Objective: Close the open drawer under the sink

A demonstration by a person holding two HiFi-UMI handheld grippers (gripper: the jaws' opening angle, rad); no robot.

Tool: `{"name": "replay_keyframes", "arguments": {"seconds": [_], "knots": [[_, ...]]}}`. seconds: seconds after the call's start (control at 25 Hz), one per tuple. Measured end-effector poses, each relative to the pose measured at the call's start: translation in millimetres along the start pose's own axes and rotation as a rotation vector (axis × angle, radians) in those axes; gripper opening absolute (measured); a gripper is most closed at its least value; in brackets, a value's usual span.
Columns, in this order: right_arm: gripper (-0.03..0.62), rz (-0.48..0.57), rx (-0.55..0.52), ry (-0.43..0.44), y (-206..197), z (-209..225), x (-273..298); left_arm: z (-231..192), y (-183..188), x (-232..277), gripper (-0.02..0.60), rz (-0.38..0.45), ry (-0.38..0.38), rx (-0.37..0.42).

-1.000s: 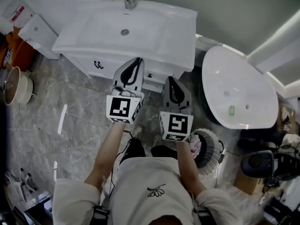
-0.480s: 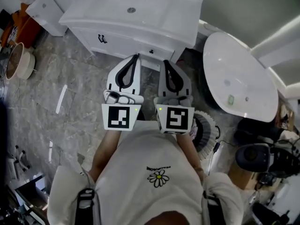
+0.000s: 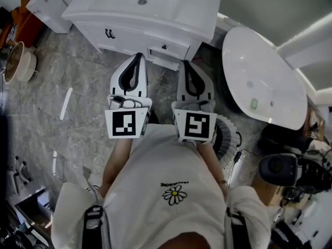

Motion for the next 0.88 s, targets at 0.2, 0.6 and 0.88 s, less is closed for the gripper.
{"name": "replay_keyframes", "arguments": {"seconds": [0.2, 0.6, 0.88], "knots": [[0.029, -0.001, 0.01, -0.004, -2.9, 3.3, -0.3, -3.6, -1.9, 1.2, 0.02, -0.005, 0.014, -0.002], [0.029, -0.016, 0.028, 0.0, -10.4, 11.6, -4.3, 6.2, -4.7, 4.0, 0.02, -0.015, 0.018, 0.002], [0.028, -0.041, 0.042, 0.005, -21.0, 12.3, -2.3, 8.4, -10.3, 4.6, 0.021, -0.023, 0.006, -0.015]]}}
Point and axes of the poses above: the fingertips, and each gripper's own axes: x forward along the fingers, z to its right, y out of its top, the point moved 4 cm from there along -x, backward along the fingers, and after that the axes turned 4 degrees about x, right-handed, at the moved point
